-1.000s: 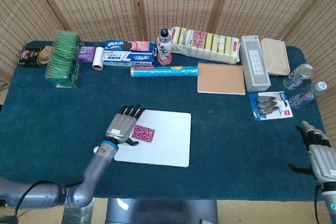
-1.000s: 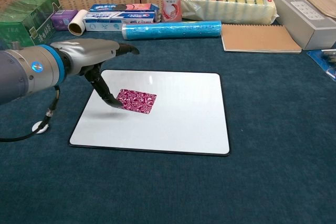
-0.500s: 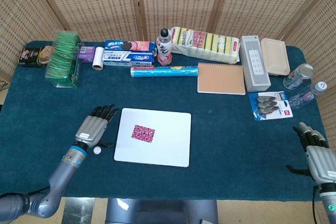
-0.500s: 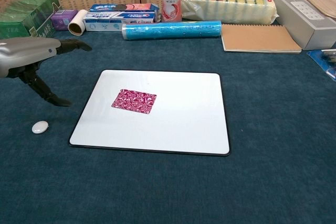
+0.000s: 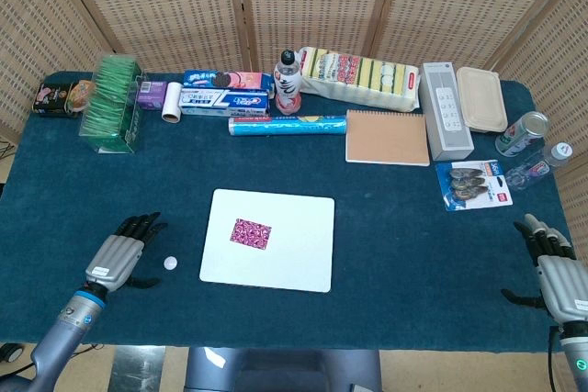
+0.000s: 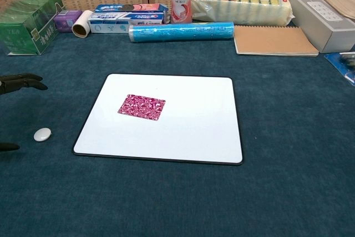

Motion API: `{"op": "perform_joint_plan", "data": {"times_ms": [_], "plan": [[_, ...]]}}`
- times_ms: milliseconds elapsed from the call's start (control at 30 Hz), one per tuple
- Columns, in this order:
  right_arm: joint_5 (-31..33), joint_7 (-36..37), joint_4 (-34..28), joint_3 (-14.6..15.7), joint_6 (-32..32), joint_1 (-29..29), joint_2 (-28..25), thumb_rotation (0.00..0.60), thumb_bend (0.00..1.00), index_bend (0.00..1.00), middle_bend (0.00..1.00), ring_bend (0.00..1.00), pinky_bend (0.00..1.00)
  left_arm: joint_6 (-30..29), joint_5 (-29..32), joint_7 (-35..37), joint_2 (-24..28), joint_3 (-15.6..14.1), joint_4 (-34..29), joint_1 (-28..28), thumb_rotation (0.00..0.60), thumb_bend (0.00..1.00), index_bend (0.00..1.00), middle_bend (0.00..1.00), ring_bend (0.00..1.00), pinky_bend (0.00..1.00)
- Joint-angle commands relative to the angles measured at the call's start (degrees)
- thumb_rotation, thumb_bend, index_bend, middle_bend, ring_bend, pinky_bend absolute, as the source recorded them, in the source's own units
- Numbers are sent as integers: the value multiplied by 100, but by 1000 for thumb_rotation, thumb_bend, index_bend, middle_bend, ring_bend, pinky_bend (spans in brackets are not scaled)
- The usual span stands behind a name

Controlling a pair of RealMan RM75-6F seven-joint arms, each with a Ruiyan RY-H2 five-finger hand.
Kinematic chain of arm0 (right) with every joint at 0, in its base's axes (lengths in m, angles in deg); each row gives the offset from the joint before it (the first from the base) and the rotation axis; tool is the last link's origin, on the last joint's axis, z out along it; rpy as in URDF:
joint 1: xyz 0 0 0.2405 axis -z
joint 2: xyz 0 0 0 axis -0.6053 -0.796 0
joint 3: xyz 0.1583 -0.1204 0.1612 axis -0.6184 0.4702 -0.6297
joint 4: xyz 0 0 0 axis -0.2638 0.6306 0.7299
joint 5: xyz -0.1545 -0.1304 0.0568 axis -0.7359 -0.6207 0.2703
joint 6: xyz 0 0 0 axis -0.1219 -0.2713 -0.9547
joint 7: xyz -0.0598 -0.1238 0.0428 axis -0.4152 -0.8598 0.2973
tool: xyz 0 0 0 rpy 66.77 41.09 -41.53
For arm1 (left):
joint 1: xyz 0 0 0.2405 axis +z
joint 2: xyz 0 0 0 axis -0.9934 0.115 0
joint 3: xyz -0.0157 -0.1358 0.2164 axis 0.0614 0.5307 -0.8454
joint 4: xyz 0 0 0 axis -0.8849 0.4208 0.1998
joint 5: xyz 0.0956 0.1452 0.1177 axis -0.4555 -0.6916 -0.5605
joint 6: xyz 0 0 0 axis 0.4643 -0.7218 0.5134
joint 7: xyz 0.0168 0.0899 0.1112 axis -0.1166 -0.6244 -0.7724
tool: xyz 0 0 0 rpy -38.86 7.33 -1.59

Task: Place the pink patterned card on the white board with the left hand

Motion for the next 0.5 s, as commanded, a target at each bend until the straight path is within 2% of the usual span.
{"op": "perform_joint_plan", "data": {"times_ms": [33, 167, 267, 500], "plan": [[-20, 22, -11, -1, -44, 19, -21, 600, 0, 29, 0, 0, 0, 6, -82, 43, -45, 39, 31, 37, 600, 143, 186, 0, 0, 49], [-21, 66, -12, 4, -45, 29, -36, 600, 0, 29, 0, 0, 0, 44, -28, -167, -143, 148, 30, 59, 600, 197, 278, 0, 0, 49], [-5, 84, -8, -3, -24, 20, -49, 600, 0, 29, 0, 0, 0, 148, 197, -468, -286, 288, 44, 49, 600, 215, 288, 0, 0, 48], [22, 127, 10, -14, 3, 11, -62, 600, 0, 29, 0, 0, 0, 252, 434, -763, -409, 411, -3, 97, 600, 216, 340, 0, 0, 49]]}}
